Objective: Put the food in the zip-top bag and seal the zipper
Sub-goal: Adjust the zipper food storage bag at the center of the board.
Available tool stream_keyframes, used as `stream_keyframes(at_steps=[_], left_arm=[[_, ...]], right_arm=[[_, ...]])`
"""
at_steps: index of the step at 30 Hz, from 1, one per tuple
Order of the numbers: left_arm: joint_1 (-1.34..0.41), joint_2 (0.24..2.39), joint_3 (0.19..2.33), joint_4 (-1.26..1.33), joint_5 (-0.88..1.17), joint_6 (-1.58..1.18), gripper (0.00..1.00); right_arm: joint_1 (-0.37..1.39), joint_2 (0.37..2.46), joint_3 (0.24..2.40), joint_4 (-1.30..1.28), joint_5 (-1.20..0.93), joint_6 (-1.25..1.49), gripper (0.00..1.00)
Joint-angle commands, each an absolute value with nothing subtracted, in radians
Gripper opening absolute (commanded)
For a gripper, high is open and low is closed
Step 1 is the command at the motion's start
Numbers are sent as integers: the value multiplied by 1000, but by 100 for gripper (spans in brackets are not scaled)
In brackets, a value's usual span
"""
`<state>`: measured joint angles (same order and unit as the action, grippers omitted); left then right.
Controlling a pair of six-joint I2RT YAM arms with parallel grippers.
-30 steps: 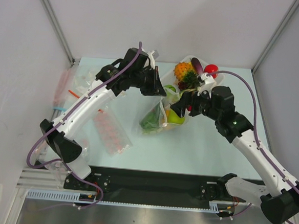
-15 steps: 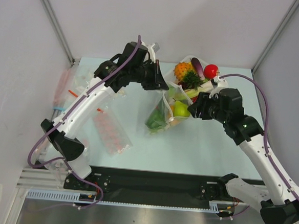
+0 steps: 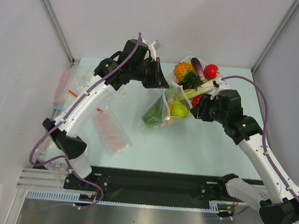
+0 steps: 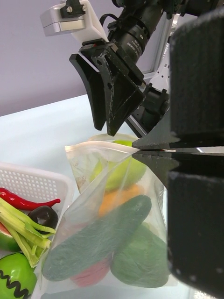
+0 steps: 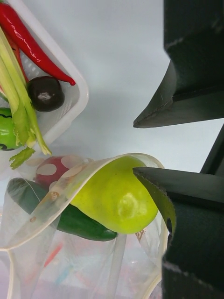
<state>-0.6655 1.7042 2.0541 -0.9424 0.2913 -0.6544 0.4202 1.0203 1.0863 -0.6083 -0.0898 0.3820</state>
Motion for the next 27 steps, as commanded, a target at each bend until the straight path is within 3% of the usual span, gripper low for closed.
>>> stream_keyframes(at_steps=[1,10,11,13,14,22,27], left_arm=[[-666,1695,2109,-913,298,-641,1],[-658,1689,2111,-917,302,-635,1],[-658,1689,2109,-919,304,-632,1],[-657,1689,2100,-923,305,-626,1],[-657,1690,2099,-926,304,-624,1],[-660,1706,2071,-1095,275,-575,0],[-683,1666,1979,-1069,279,-583,0]], right_arm=[[408,1028,1075,-575,-87,408,44],[408,1077,1058,-532,-173,431,41],[408,1081,1068,-526,-190,433,29],[408,1094,1104,-526,-195,430,14],[410,1098,1121,-531,-190,425,0],[459,1143,1325,-520,-143,417,0],[499,1192,1414,-505,-115,411,0]])
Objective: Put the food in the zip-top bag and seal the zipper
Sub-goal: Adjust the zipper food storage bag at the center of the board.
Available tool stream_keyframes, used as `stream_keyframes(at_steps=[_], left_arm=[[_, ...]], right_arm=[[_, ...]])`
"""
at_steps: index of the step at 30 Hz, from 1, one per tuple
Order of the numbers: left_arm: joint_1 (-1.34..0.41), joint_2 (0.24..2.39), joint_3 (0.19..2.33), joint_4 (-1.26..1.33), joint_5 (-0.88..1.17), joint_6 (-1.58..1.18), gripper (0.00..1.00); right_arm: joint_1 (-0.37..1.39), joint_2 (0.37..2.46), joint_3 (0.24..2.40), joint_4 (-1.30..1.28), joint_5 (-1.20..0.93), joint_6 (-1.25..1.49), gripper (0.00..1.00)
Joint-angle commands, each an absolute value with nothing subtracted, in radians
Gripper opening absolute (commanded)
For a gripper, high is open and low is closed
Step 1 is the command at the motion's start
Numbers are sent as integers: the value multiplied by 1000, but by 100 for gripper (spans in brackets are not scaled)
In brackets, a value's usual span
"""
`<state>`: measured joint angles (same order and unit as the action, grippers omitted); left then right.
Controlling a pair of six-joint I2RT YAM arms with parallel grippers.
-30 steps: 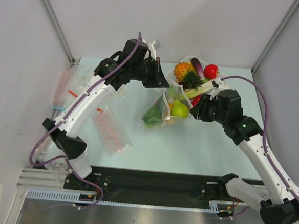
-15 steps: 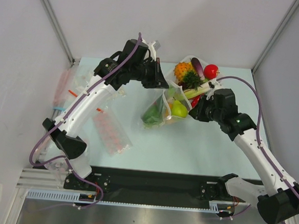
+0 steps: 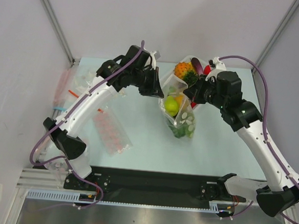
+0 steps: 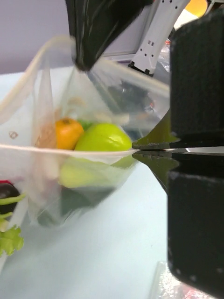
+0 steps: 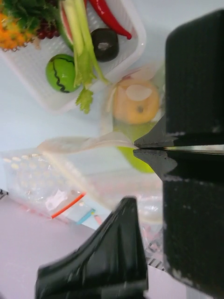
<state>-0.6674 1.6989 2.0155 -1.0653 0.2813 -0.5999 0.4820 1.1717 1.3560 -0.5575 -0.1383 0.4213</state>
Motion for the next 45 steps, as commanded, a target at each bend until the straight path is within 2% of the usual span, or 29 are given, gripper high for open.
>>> stream_keyframes(at_steps=[1,10,17,29,45], left_arm=[[-683,1663,1968,-1059,282,-587,0],[-683,1692,1981,-1146,226,-537,0],[-683,1674,1899,-1048,258,-554,0],[-684,1655,1878,-924,291,-624,0],[-718,1586,1689,-716,288,-742,0]], right_arm=[[499,1201,1413,-512,-110,411,0],[499,1147,1355,-534,-98,402,0],[499,1123,1276,-546,-175,420,0],[499,1129,1221,-534,-235,419,0],[499,1213,1256,-469,-319,407,0]])
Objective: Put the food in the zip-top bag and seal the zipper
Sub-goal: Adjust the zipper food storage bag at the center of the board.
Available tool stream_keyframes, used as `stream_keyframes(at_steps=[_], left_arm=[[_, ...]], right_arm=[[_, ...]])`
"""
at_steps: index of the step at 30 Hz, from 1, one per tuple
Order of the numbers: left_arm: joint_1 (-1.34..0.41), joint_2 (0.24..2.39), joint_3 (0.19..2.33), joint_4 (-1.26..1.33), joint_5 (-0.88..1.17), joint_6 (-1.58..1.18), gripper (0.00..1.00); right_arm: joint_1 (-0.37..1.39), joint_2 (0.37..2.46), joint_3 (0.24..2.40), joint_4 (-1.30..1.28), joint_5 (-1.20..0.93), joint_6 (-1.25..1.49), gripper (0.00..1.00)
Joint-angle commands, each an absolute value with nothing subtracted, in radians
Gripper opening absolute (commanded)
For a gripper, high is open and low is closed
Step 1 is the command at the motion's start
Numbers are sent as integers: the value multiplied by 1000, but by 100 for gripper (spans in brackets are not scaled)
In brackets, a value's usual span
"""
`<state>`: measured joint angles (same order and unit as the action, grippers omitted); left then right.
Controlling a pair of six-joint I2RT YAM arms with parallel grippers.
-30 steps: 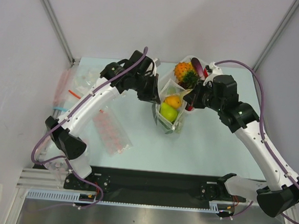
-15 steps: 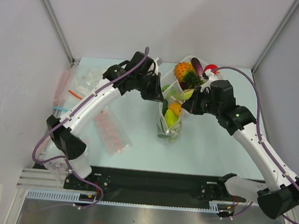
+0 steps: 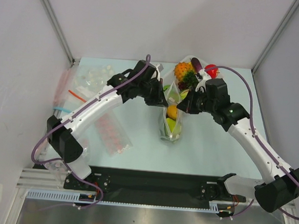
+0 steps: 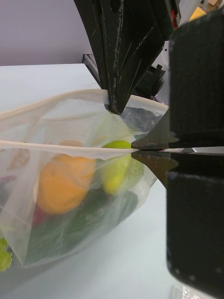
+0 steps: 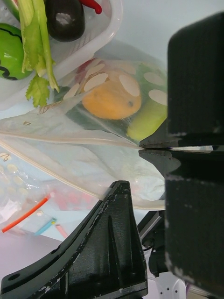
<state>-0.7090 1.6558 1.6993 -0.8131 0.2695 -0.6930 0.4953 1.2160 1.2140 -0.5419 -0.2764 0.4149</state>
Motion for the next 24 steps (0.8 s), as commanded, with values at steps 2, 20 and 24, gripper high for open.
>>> stream_keyframes(at_steps=[2,20,24], left_arm=[[-719,1569,1672,-698,275,-755,0],[-796,1347,1339,-476,-58,-1072,0],[-795,1394,1364,-466,-113,-1086,0]], right_arm=[[499,1219,1258,-453,-328,397,0],[423,1448,1425,-356,-549,368,0],[402,1546,1509,-374,-575,345,4]])
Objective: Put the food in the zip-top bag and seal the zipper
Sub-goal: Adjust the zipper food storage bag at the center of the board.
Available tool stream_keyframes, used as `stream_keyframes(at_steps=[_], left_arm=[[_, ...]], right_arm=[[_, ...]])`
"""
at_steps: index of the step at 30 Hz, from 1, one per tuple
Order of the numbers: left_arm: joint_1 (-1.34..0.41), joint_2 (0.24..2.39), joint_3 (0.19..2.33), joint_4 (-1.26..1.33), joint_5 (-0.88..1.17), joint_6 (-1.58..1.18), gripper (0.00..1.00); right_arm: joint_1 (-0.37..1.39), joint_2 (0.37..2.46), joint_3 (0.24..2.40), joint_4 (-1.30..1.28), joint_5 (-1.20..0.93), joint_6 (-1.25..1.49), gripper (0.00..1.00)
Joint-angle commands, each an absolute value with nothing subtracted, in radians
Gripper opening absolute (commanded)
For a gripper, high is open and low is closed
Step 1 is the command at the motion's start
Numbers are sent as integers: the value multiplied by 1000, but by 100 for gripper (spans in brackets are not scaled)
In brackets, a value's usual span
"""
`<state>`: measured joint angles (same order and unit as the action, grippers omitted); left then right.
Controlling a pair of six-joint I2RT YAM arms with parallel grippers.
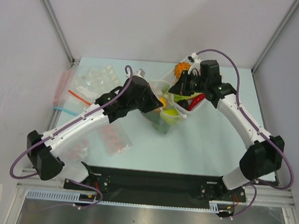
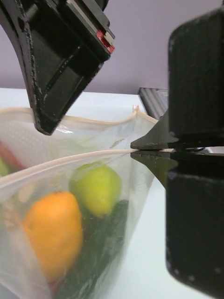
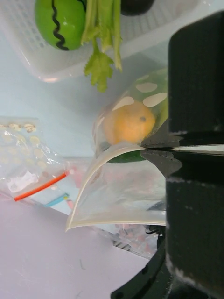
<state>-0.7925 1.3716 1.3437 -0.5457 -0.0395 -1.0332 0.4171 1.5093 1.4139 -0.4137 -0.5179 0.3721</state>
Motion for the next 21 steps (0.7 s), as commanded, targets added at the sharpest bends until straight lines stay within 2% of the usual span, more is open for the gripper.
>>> stream_keyframes(at_steps=[1,2,5,6,7,10,16,19,21], left_arm=[[-795,1403,1370,-463,-135,-1091,0],[-793,1423,1373,-465,-146,-1110,0],[-782,1443,1368,-466,-178,-1179,0],[-775,1448,1365,-468,-173,-1198,0],[-761,1454,1359,-466,-170,-1212,0],[-744,1466,1361,-459,-163,-1233,0],[-724,1477,1384,-472,-184,-1213,0],[-713,1479,1387,-474,-179,-1209,0],[-707,1482,1391,-471,-176,-1201,0]], right_arm=[[403,1593,1537,-388,-581,324,6],[400,1615,1560,-426,-587,315,9],[393,1677,1621,-469,-633,302,36],[387,1681,1627,-474,-643,302,57],[382,1678,1625,-477,-649,302,65],[370,1615,1591,-443,-643,296,81],[313,1435,1444,-416,-638,255,89],[270,1313,1295,-335,-670,244,95],[252,1241,1192,-281,-696,241,95]])
